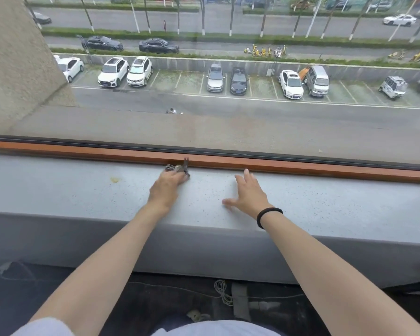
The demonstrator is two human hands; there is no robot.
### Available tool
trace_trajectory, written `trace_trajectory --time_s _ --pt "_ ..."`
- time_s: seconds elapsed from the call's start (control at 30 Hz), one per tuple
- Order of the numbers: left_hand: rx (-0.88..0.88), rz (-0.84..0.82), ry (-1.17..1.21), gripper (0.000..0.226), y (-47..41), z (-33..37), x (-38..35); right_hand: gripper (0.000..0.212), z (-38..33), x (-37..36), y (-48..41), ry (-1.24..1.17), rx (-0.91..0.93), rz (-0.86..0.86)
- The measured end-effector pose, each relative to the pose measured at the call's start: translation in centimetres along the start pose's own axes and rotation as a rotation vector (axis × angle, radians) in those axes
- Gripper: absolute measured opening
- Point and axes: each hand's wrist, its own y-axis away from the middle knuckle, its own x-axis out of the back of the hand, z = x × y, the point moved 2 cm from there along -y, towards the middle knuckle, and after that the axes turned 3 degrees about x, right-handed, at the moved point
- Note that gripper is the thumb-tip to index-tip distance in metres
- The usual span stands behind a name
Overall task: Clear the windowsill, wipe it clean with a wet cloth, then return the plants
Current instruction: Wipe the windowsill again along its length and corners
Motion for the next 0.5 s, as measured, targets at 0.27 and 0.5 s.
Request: trace_trajectory --time_s 0.27,0.5 --pt "0.166 0.315 0.21 0.026 -5.4 2.6 2.7 0.079 0.5 0.1 -1.1 -0.057 -0.02 -0.035" --pt "-0.197 -0.042 0.118 0.036 -5.5 12.2 -5.3 0.091 0.9 -0.2 -1.6 -0.097 -0.024 0.016"
